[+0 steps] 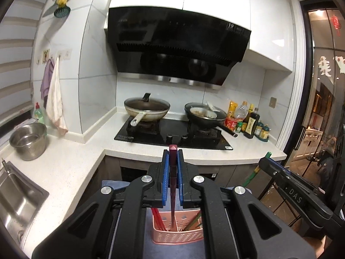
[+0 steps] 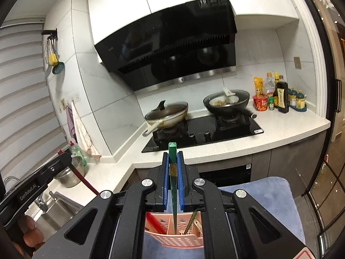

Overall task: Organize utensils
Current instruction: 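Lower both chopsticks into the holder and open both tools, then move both open tools back over the gold spoon and last chopstick, then grasp the gold spoon with the left tool while the right tool grasps the dark red chopstick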

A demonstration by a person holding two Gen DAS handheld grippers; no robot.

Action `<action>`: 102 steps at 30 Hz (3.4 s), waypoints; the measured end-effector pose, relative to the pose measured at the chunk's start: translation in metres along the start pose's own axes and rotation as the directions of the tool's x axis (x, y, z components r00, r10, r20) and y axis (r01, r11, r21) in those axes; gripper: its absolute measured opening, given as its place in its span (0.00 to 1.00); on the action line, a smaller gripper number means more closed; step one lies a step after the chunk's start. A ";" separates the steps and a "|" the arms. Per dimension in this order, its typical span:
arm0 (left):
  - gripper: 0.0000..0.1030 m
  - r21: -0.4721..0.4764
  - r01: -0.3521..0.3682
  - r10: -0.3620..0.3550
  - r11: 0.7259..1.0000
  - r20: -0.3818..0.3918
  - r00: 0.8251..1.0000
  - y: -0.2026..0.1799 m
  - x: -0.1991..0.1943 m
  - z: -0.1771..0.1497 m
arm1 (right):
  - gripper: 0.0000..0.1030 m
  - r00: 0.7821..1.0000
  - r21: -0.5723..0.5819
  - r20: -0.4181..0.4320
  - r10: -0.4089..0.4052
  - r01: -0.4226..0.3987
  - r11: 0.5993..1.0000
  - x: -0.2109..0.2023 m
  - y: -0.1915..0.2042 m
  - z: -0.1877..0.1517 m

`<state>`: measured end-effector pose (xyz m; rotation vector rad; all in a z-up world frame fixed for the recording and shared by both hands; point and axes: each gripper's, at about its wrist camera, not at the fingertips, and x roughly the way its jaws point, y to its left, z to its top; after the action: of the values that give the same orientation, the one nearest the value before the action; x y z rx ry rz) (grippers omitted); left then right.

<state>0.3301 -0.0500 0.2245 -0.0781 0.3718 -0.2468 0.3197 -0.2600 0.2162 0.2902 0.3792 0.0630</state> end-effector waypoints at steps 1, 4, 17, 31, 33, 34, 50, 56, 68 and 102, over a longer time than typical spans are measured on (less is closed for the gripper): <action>0.07 0.000 -0.009 0.009 1.000 -0.014 1.000 0.002 0.008 -0.004 | 0.07 1.000 -0.005 -0.013 -0.004 0.004 1.000 0.008 -0.001 -0.003; 0.07 -0.013 -0.012 0.011 1.000 -0.048 0.999 0.007 0.026 -0.012 | 0.07 0.998 -0.005 -0.058 -0.008 0.007 1.000 0.030 -0.005 -0.015; 0.07 -0.009 -0.038 0.036 0.999 -0.172 0.984 0.015 0.076 -0.055 | 0.07 0.982 -0.002 -0.185 -0.032 0.032 0.999 0.073 -0.021 -0.060; 0.08 -0.012 -0.036 0.033 0.999 -0.220 0.975 0.017 0.045 -0.084 | 0.21 0.986 -0.010 -0.161 -0.036 0.034 0.999 0.033 -0.022 -0.068; 0.08 -0.010 -0.034 0.031 0.999 -0.223 0.974 0.016 0.036 -0.088 | 0.21 0.986 -0.026 -0.162 -0.036 0.032 0.999 0.019 -0.019 -0.076; 0.08 -0.008 -0.035 0.032 0.999 -0.221 0.975 0.016 0.029 -0.092 | 0.21 0.986 -0.029 -0.164 -0.033 0.028 0.999 0.015 -0.019 -0.079; 0.08 0.096 -0.131 0.156 0.987 -0.346 0.925 0.026 -0.054 -0.220 | 0.21 0.940 -0.128 -0.326 -0.095 0.056 0.990 -0.082 -0.014 -0.222; 0.08 0.091 -0.133 0.160 0.987 -0.432 0.888 0.032 -0.072 -0.278 | 0.21 0.905 -0.113 -0.412 -0.103 0.061 0.992 -0.105 -0.017 -0.279; 0.08 0.126 -0.119 0.168 0.985 -0.518 0.838 0.027 -0.098 -0.350 | 0.21 0.836 -0.116 -0.541 -0.088 0.029 0.993 -0.126 -0.001 -0.368; 0.08 0.189 -0.101 0.192 0.977 -0.563 0.804 0.016 -0.096 -0.390 | 0.08 0.809 -0.133 -0.578 -0.106 0.035 0.991 -0.105 0.010 -0.400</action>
<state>0.1031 -0.0221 -0.1058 0.1835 0.9678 -0.1376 0.0731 -0.1554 -0.0990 0.1326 1.0022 0.1015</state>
